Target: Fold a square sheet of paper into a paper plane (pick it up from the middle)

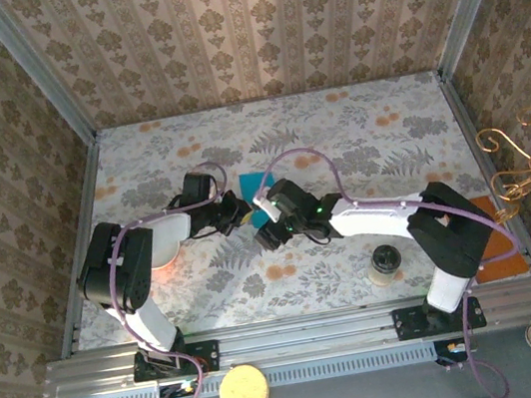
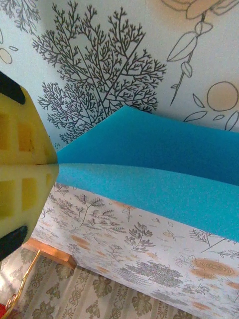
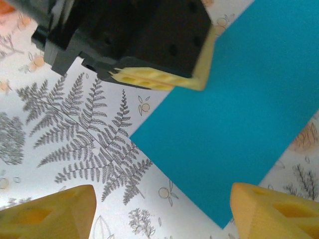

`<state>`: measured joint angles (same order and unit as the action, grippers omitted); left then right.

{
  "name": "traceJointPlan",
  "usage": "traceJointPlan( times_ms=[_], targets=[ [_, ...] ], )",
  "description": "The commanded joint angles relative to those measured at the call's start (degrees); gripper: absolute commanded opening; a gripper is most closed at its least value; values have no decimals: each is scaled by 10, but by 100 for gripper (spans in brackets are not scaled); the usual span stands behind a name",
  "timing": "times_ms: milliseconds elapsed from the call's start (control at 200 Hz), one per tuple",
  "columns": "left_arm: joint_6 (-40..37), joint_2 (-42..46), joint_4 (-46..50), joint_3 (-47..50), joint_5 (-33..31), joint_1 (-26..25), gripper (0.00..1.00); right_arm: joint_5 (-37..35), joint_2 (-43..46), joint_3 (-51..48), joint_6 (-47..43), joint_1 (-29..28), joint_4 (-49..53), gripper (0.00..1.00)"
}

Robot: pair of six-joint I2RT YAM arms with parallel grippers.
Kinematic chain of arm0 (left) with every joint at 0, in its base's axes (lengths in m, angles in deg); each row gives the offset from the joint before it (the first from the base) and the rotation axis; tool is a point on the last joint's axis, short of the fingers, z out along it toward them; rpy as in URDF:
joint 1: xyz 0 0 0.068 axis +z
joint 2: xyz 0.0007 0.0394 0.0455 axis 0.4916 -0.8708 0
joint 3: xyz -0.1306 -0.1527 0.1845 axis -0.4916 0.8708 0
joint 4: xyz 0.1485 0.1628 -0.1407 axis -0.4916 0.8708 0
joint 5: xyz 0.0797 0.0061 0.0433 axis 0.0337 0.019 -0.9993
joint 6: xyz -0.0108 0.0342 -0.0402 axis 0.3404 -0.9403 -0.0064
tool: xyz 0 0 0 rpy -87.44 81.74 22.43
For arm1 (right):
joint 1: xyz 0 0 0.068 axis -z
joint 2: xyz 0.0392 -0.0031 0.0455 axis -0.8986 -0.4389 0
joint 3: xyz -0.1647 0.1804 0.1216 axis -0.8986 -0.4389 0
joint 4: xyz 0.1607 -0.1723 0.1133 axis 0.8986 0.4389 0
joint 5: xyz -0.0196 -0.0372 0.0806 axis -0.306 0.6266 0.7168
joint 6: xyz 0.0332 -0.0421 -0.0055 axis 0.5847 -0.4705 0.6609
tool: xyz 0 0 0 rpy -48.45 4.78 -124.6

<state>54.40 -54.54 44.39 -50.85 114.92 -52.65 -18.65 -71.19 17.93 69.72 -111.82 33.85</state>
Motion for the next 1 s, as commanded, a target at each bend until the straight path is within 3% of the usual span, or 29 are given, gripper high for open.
traceJointPlan(
  times_ms=[0, 260, 440, 785, 995],
  targets=[
    [11, 13, 15, -9, 5, -1, 7, -64, -30, 17, -67, -17, 2, 71],
    [16, 13, 15, -11, 10, -3, 7, -153, -81, 46, -112, -38, -25, 65],
    [18, 11, 13, -12, 13, -5, 7, -179, -82, 36, -117, -38, -53, 56],
    [12, 7, 26, -22, 9, -11, 7, -173, -55, 3, -124, -37, -86, 34],
    [13, 10, 30, -22, 9, -12, 11, -171, -54, 2, -127, -38, -85, 26]
  ],
)
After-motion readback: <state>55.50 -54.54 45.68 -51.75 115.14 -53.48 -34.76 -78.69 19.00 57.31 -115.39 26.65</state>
